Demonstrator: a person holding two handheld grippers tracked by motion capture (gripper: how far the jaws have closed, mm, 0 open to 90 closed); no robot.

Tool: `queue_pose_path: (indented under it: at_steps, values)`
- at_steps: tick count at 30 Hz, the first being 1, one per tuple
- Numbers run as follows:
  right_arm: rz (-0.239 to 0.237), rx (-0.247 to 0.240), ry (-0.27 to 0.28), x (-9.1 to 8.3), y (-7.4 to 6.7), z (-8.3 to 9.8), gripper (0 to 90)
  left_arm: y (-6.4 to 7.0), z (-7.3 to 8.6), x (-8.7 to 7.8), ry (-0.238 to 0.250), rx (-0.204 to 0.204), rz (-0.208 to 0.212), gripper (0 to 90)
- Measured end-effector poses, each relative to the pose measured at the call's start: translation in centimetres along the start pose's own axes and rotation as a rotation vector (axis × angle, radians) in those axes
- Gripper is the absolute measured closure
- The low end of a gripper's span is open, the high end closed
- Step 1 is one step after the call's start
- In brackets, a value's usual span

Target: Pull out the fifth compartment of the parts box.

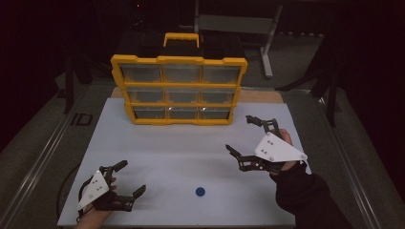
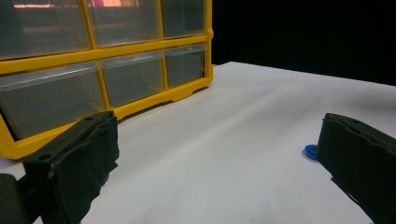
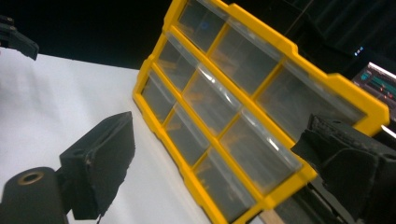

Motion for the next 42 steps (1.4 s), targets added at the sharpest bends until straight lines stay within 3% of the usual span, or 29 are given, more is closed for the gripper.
queue_pose_path:
  at_steps: [12, 18, 19, 24, 29, 42]
  values:
    - [-0.041, -0.092, 0.010, 3.8, 0.0, -2.8, 9.9, 0.1, 0.1, 0.0, -0.002, 0.004, 0.008, 0.0]
    - [-0.060, -0.111, 0.010, 5.4, 0.3, -3.7, 9.9, 0.1, 0.0, 0.0, 0.000, 0.004, 0.008, 0.0]
    - [-0.058, -0.126, 0.016, 6.0, 0.5, -4.0, 13.8, 0.1, 0.0, 0.0, 0.000, 0.004, 0.009, 0.0]
    - [-0.065, -0.140, 0.017, 7.3, 0.5, -4.4, 13.8, 0.2, 0.0, 0.0, -0.001, 0.006, 0.011, 0.0]
    - [-0.103, -0.148, -0.002, 8.7, 0.2, -4.7, 11.9, 0.2, 0.0, 0.0, 0.000, 0.003, 0.015, 0.0]
    - [-0.148, -0.237, -0.038, 13.2, -0.7, -5.6, 11.8, 0.3, 0.0, 0.0, -0.003, 0.013, 0.020, 0.0]
Point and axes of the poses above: each handheld gripper's, and its own axes: x roughly forward along the jaws, z roughly out of its underside, y roughly to its right, the point moved 7 cm from there along x, roughly forward along the jaws, and after that the axes turned 2 degrees about -z, right-handed, at the moved point
